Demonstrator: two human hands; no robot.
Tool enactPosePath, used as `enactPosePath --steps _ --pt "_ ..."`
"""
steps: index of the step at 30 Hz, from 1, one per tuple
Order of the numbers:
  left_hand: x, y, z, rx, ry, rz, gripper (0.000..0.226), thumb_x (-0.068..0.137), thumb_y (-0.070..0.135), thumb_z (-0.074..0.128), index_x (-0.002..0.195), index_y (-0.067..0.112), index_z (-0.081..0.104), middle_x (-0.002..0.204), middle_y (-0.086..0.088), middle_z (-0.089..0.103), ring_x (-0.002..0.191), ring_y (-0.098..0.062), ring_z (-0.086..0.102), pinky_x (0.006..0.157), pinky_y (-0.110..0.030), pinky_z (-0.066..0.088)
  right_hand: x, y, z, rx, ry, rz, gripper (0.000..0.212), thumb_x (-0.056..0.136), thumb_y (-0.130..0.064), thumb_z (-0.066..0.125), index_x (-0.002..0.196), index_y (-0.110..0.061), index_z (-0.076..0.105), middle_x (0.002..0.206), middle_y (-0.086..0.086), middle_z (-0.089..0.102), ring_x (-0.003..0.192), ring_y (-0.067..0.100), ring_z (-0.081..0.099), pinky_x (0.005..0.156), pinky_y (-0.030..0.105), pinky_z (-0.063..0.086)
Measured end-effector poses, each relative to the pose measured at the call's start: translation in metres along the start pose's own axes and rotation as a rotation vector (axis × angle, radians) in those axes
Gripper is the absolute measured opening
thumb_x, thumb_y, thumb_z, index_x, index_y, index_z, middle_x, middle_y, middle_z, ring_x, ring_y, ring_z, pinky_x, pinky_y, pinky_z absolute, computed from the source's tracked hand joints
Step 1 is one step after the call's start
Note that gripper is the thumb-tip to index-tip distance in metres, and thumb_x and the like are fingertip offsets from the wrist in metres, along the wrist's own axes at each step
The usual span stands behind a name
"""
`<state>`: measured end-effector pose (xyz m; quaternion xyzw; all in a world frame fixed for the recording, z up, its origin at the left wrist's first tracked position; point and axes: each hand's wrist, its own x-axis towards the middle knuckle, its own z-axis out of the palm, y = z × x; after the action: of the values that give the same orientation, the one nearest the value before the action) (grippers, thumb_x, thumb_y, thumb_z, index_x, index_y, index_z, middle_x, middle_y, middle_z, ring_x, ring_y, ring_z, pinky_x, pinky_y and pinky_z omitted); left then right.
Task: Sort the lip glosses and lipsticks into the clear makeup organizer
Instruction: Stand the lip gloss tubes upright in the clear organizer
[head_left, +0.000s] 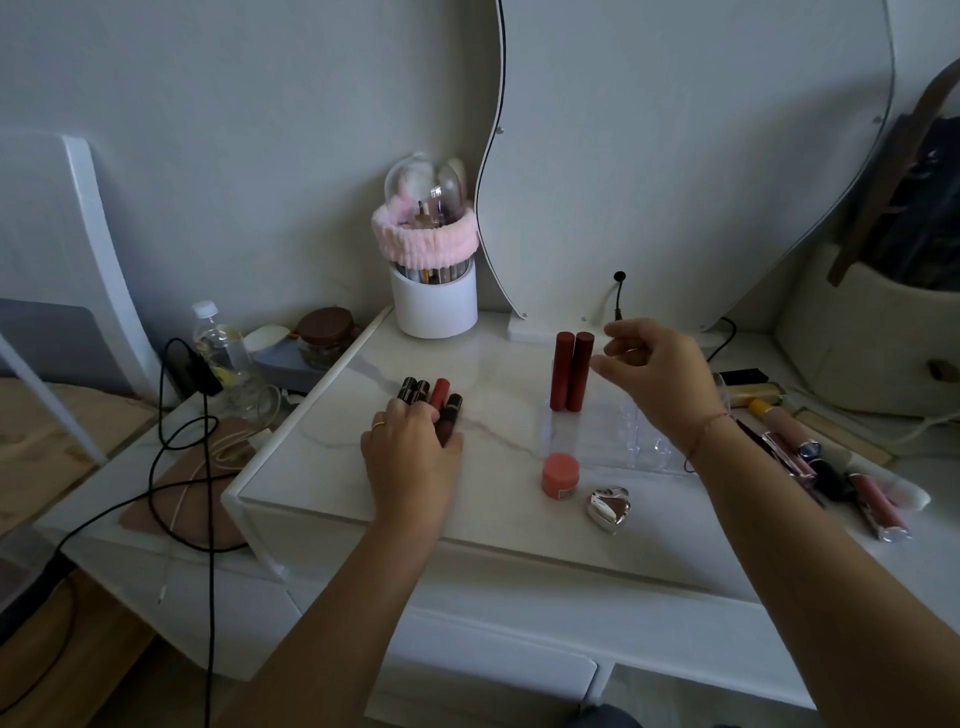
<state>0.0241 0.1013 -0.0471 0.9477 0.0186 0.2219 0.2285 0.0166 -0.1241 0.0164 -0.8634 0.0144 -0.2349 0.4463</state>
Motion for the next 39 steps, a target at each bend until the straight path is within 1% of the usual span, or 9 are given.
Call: enactPosePath --steps 7,13,17,20,24,26,32,36,39 --pt "0.002 0.003 0.005 0.088 0.008 -0.014 0.024 0.085 0.032 0.062 0.097 0.012 0.068 0.107 -0.007 0.063 0.101 -0.027 0.055 0.086 -0.038 0.037 -0.003 0.001 -0.001 0.022 0.007 0.011 0.037 0.08 -0.02 0.068 0.115 -0.012 0.058 0.095 0.004 0.065 0.084 0.015 0.062 0.079 0.023 0.052" --pt "0.003 0.002 0.007 -0.038 0.019 -0.039 0.022 0.081 0.028 0.065 0.094 0.012 0.073 0.101 -0.009 0.066 0.101 -0.03 0.057 0.087 -0.039 0.04 -0.004 0.003 0.0 0.019 0.014 0.011 0.037 0.08 -0.021 0.067 0.115 -0.012 0.058 0.095 0.003 0.064 0.085 0.014 0.062 0.077 0.018 0.049" --pt "0.004 0.005 0.004 -0.223 0.064 -0.066 0.016 0.078 0.027 0.069 0.087 0.014 0.073 0.089 -0.007 0.066 0.091 -0.03 0.06 0.083 -0.04 0.045 -0.005 -0.001 0.0 0.033 0.017 0.02 0.035 0.081 -0.02 0.066 0.114 -0.013 0.059 0.094 0.004 0.065 0.084 0.014 0.062 0.074 0.016 0.049" --pt "0.002 0.013 0.001 -0.515 0.145 -0.036 0.01 0.076 0.022 0.073 0.085 0.017 0.074 0.08 -0.002 0.063 0.082 -0.023 0.061 0.078 -0.038 0.049 -0.008 -0.009 -0.002 0.073 0.073 0.009 0.028 0.08 -0.02 0.067 0.107 -0.015 0.062 0.083 0.0 0.064 0.071 0.011 0.058 0.064 0.014 0.052" --pt "-0.004 0.035 -0.007 -0.881 0.066 0.015 0.015 0.079 0.03 0.072 0.08 0.043 0.065 0.08 0.01 0.058 0.071 0.0 0.055 0.064 -0.011 0.043 -0.012 -0.026 -0.002 0.153 0.043 -0.007 0.025 0.08 -0.027 0.067 0.103 -0.02 0.063 0.076 -0.005 0.061 0.063 0.005 0.054 0.058 0.016 0.051" --pt "-0.004 0.047 -0.009 -0.949 -0.001 0.022 0.015 0.079 0.033 0.072 0.078 0.047 0.065 0.082 0.011 0.062 0.07 0.003 0.056 0.064 -0.011 0.043 -0.014 -0.034 0.0 0.195 -0.061 0.0 0.028 0.08 -0.031 0.066 0.105 -0.02 0.064 0.078 -0.006 0.064 0.064 0.005 0.055 0.058 0.014 0.049" --pt "-0.011 0.076 -0.003 -1.031 -0.166 0.041 0.022 0.081 0.035 0.07 0.101 0.026 0.07 0.096 0.01 0.069 0.084 -0.004 0.063 0.074 -0.027 0.052 -0.016 -0.042 -0.007 0.47 -0.233 0.097 0.023 0.085 -0.018 0.06 0.102 -0.005 0.067 0.081 0.008 0.067 0.058 0.004 0.056 0.058 0.017 0.047" --pt "-0.007 0.075 0.008 -0.957 -0.21 0.067 0.032 0.086 0.033 0.066 0.116 0.025 0.063 0.116 0.013 0.062 0.108 0.0 0.056 0.088 -0.015 0.041 -0.006 -0.036 -0.025 0.408 -0.151 0.071 0.021 0.084 -0.013 0.06 0.102 -0.003 0.066 0.079 0.006 0.067 0.059 0.003 0.057 0.06 0.015 0.05" --pt "-0.006 0.065 0.02 -0.893 -0.342 -0.014 0.043 0.092 0.031 0.057 0.132 0.016 0.052 0.137 0.001 0.053 0.123 -0.011 0.049 0.096 -0.018 0.035 0.006 -0.027 -0.037 0.268 -0.089 0.061 0.021 0.084 -0.016 0.062 0.103 -0.009 0.067 0.084 0.005 0.068 0.072 0.012 0.059 0.067 0.016 0.053"
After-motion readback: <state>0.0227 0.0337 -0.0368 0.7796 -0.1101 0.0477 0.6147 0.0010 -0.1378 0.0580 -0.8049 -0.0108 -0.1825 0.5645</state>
